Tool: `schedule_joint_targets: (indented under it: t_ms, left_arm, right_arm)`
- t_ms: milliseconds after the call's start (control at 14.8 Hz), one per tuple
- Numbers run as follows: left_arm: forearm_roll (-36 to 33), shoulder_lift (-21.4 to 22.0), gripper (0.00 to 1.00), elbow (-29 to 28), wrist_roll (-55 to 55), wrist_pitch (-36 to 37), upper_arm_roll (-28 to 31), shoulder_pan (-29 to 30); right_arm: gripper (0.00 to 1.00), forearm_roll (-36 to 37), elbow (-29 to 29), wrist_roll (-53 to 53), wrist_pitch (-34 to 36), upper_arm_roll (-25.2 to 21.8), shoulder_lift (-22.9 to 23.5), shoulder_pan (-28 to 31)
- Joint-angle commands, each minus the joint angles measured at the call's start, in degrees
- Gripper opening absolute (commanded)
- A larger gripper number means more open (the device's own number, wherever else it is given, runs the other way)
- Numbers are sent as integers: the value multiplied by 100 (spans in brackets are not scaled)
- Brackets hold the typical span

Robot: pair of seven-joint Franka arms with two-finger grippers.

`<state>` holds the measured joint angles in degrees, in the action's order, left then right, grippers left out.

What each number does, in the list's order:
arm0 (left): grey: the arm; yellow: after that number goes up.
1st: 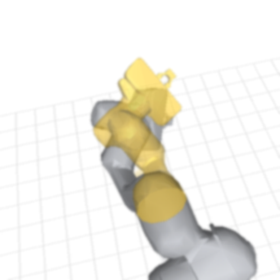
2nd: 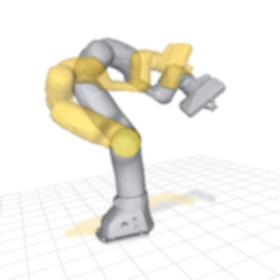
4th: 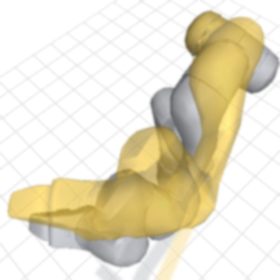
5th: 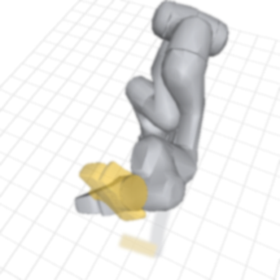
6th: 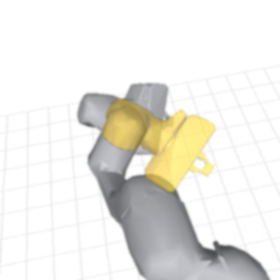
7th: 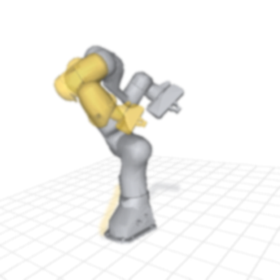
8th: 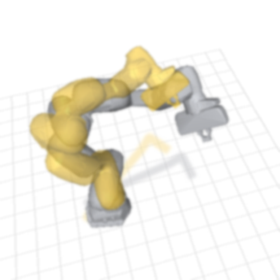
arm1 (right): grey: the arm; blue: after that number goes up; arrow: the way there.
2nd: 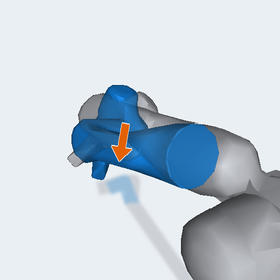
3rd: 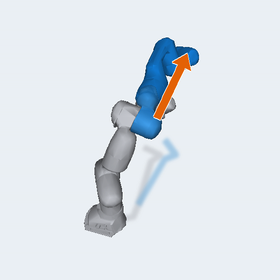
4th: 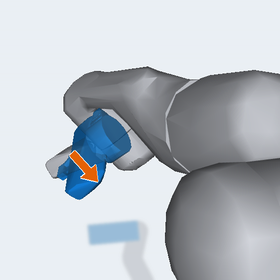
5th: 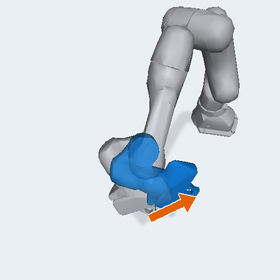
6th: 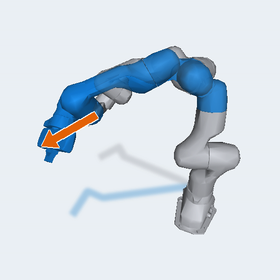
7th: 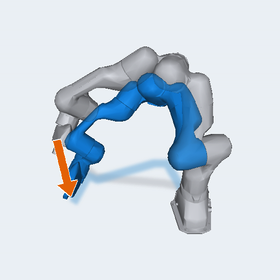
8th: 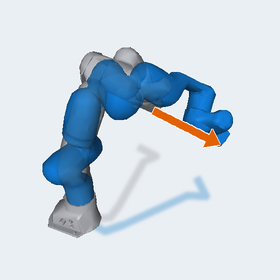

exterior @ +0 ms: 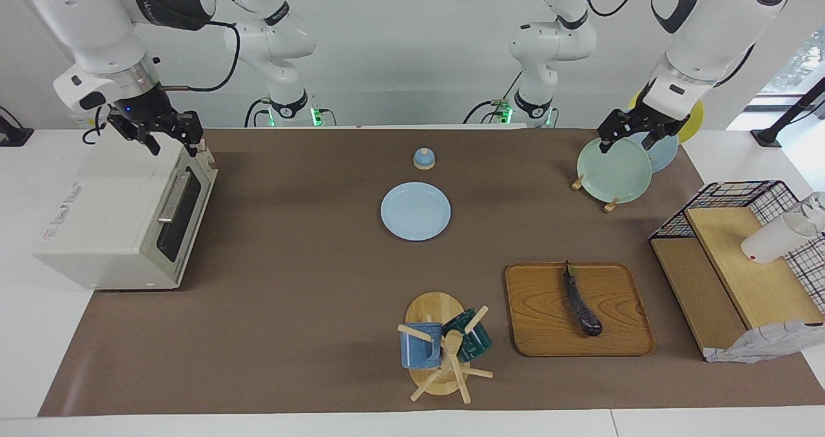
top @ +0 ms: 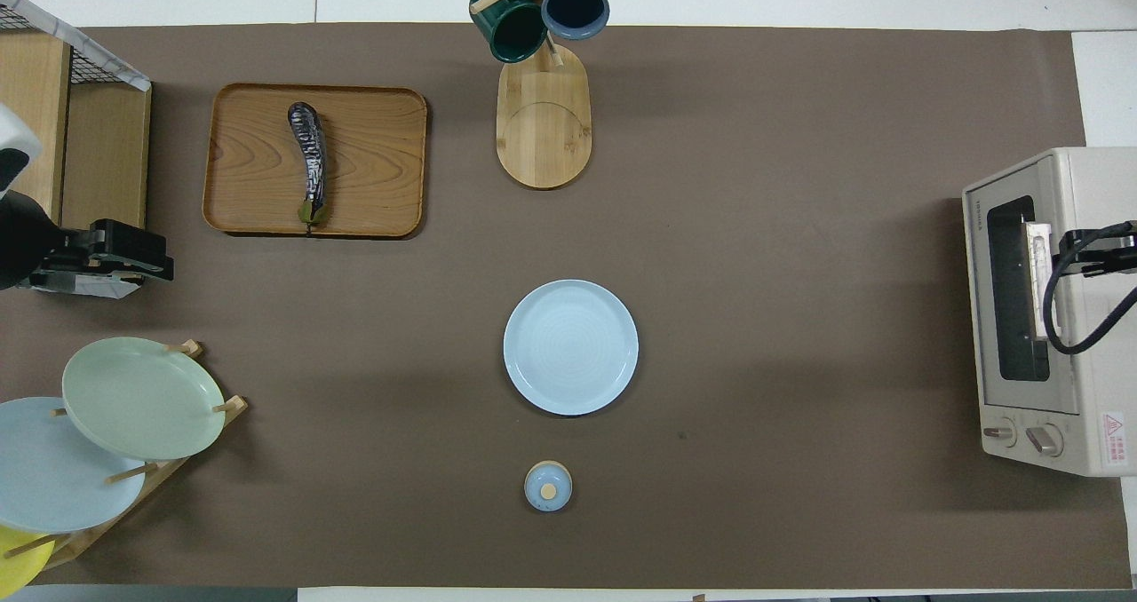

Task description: Put eggplant into oven

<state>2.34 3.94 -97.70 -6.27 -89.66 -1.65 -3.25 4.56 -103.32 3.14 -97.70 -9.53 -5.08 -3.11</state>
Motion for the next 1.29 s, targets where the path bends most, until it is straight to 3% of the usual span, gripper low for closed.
schedule_joint_targets:
  t_ms: [0, 271, 812, 1218]
  left_arm:
    - [-120, 54, 100, -39, 74, 63, -46, 70]
    - [-120, 54, 100, -39, 74, 63, -46, 79]
    - [-120, 54, 100, -39, 74, 63, -46, 79]
    - [-120, 54, 100, -39, 74, 63, -46, 61]
  right_arm:
    - [0, 79, -907, 134, -870, -5, -370, 161]
    - [0, 194, -1251, 82, -1277, -5, -301, 469]
    - [0, 256, -1383, -586, -1559, 3, 25, 487]
    - [0, 177, -2078, -604, -2384, 21, 270, 303]
